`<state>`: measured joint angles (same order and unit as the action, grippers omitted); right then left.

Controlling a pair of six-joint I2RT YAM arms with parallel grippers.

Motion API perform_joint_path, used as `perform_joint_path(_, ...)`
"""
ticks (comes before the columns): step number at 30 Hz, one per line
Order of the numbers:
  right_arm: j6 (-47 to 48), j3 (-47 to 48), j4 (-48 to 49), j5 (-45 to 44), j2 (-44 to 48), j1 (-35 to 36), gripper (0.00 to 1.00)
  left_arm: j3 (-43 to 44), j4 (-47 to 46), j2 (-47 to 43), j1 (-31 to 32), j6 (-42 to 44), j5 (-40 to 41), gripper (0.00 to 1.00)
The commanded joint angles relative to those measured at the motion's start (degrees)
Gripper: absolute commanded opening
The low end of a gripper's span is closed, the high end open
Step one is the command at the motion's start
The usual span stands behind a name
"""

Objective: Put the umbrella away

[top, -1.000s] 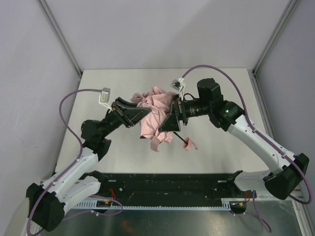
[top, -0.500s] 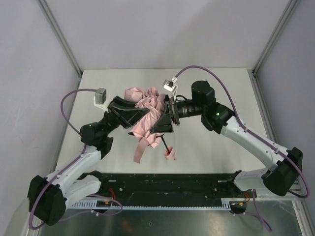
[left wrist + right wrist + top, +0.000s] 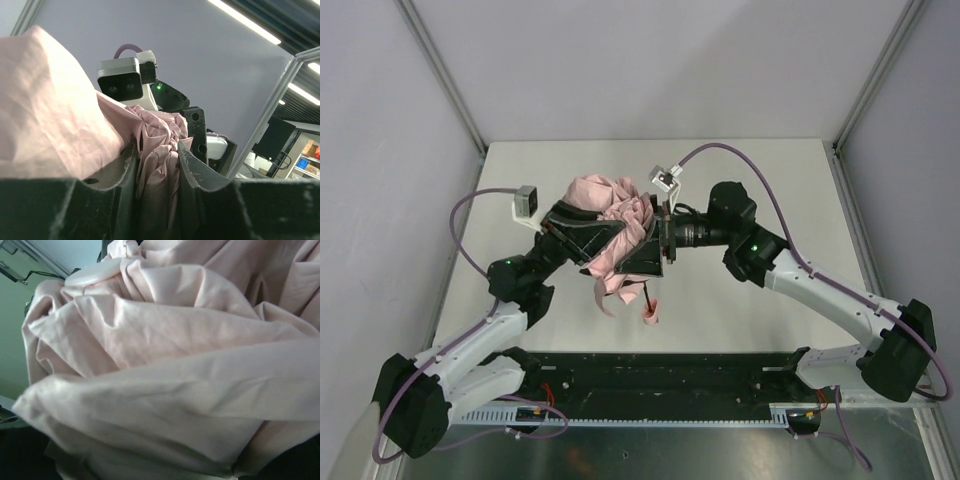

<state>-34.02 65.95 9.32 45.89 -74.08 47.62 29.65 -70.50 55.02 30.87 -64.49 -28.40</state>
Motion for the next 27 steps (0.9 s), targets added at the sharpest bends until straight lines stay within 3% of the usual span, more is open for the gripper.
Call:
perform_joint_path(1,-1.98,0.61,15.69,-1.79,-0.06,1.19,0.94,-0.31,-1.86,-0.38,2.63,-0.74,0.62,0.0)
perform_joint_path(7,-4.45,0.62,20.0,-1.62,0.62,1.03,0.62,-1.47,-1.86,0.08,3.92,0.01,1.88,0.0)
perform_joint_path(13,-6.44,0.59,20.79,0.54,0.82,0.82,0.08,-1.94,-1.9,1.02,4.48,0.32,2.06,0.0)
perform_joint_path(15,-6.55,0.58,19.91,1.58,0.95,0.7,0.02,-2.18,-1.87,1.22,4.53,0.59,2.09,0.0)
perform_joint_path(19,-3.0,0.56,11.78,0.51,2.86,-0.49,0.0,-2.69,-1.44,1.14,4.15,1.06,2.02,0.0)
perform_joint_path(21,-0.79,0.42,6.5,-0.39,4.05,-1.82,0.0,-2.85,0.64,0.57,3.31,1.17,1.81,0.12)
perform_joint_path(23,0.99,-0.38,2.68,-0.81,5.73,-3.49,0.0,-2.89,3.77,-0.35,1.97,1.81,1.12,0.4)
perform_joint_path(25,2.71,-1.33,-1.23,-1.66,7.18,-5.82,0.0,-3.07,7.78,-1.96,-0.05,3.01,0.07,0.78)
perform_joint_path(27,4.09,-1.99,-5.12,-2.11,8.16,-8.71,0.0,-3.16,13.67,-4.25,-2.67,5.35,-1.16,0.94)
